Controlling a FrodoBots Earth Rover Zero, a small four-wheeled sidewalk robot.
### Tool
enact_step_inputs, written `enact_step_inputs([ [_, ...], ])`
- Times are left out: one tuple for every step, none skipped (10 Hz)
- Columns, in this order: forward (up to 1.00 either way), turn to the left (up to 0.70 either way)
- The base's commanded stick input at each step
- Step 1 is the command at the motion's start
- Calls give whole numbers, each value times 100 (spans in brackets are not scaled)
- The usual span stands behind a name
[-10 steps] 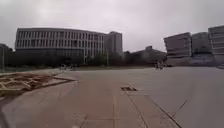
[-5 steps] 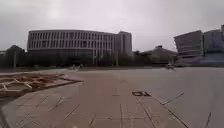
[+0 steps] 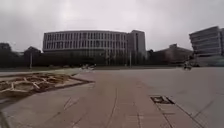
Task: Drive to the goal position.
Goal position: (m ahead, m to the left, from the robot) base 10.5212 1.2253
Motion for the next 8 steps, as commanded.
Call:
enact_step_inputs([
  [70, 0],
  [70, 0],
  [70, 0],
  [70, 0],
  [70, 0],
  [70, 0],
  [70, 0],
  [70, 0],
])
